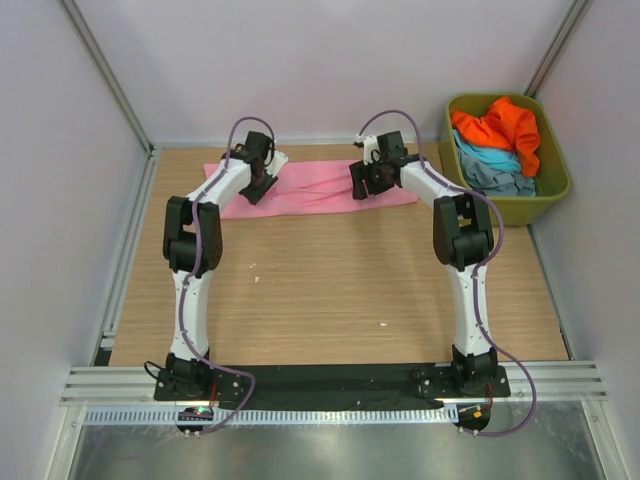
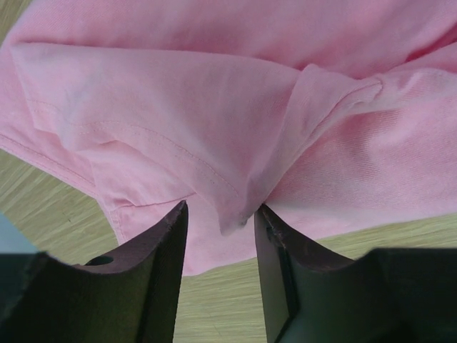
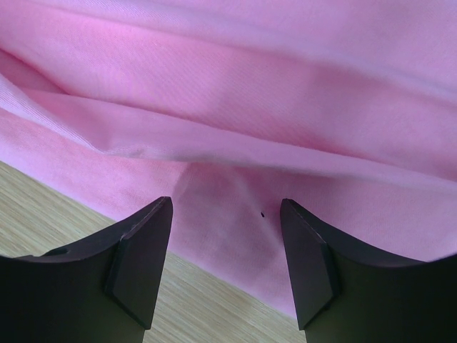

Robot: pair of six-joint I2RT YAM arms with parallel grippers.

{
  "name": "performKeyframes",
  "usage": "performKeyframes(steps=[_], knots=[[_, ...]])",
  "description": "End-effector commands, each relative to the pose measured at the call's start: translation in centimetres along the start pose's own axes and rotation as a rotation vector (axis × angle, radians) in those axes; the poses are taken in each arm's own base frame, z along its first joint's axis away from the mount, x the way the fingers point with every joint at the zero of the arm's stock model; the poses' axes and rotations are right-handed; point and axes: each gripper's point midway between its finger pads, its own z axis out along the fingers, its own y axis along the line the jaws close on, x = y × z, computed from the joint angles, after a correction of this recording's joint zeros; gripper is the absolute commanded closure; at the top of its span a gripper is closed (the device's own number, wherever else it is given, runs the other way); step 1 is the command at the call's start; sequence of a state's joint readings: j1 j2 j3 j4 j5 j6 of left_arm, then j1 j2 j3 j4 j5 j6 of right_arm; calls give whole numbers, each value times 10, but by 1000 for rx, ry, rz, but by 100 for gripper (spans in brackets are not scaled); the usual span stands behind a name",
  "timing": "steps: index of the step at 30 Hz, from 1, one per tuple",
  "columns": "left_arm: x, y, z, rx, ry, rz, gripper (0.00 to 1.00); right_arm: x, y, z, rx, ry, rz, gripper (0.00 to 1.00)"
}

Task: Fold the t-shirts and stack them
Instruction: Fold the tshirt

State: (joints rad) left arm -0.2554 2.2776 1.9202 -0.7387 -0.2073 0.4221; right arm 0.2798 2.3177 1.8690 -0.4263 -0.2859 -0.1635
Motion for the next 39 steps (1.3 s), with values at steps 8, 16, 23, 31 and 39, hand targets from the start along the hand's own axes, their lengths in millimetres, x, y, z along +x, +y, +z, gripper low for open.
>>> performKeyframes(steps=[8,16,23,31,39], knots=[[-11,11,-5,1,-34,-25,80,-18,0,-7,20,-50,-34,32],[-26,25,-9,-40,-72,-24,100,-16,2,-6,17,-48,-31,32],[-71,64,0,-191,-177,-2,100,-17,2,-4,17,-52,-31,32],[-111,118,-30,-445,-305,-186,28,-21,3,-9,29,-60,-43,32],[-72,102,-81,-388,-300,-288,13,-27,4,-17,39,-81,-46,32]])
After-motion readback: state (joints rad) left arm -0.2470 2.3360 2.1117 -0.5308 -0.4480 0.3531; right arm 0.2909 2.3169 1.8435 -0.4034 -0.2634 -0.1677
